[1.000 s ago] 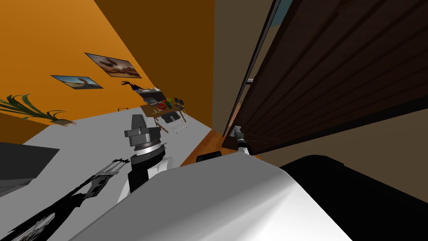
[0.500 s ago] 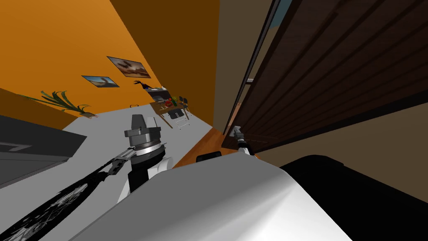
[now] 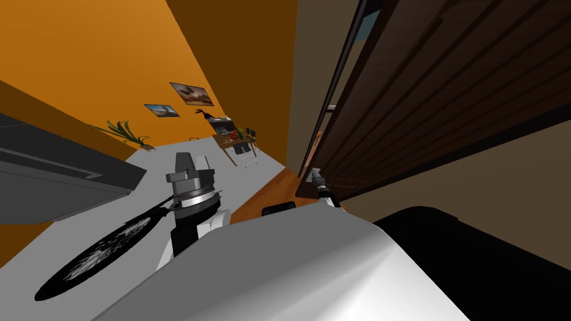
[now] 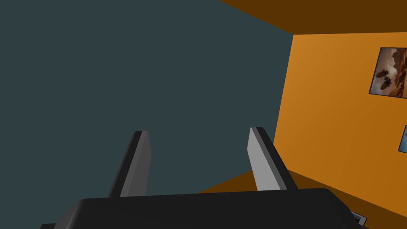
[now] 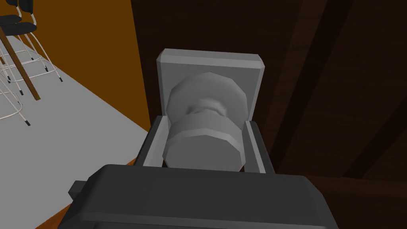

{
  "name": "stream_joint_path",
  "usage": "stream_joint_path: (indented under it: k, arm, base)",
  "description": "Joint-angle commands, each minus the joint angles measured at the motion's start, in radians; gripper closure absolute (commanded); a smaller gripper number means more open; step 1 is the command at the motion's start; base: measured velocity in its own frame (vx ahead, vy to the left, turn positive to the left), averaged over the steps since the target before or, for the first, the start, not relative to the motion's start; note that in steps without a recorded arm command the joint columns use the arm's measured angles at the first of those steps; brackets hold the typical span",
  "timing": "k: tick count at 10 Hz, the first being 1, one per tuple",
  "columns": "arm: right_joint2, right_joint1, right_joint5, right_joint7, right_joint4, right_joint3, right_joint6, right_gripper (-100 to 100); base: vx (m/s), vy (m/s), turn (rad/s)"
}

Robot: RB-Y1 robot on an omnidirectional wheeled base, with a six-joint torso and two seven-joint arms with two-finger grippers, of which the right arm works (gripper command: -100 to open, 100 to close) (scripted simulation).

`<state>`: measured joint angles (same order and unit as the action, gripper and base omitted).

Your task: Pull the door open

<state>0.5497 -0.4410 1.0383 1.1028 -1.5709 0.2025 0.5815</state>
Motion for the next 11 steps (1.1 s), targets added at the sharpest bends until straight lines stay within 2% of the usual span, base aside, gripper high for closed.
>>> stream_joint_path:
  k: [1, 2, 3, 5, 11]
  arm:
    - [0.012, 0.000, -0.005, 0.014, -0.001, 0.010, 0.007, 100]
    - [0.006, -0.001, -0.002, 0.007, 0.000, 0.007, 0.002, 100]
    - [0.020, -0.004, -0.008, 0.023, 0.001, 0.021, 0.009, 100]
    - [0.031, -0.005, -0.011, 0.034, 0.001, 0.029, 0.016, 100]
    - [0.083, -0.012, -0.029, 0.084, 0.000, 0.066, 0.047, 100]
  base:
    - [-0.203, -0.049, 0.107]
    - [-0.081, -0.018, 0.037]
    - [-0.156, -0.022, 0.145]
    - [-0.205, -0.014, 0.109]
    - [-0.200, -0.043, 0.124]
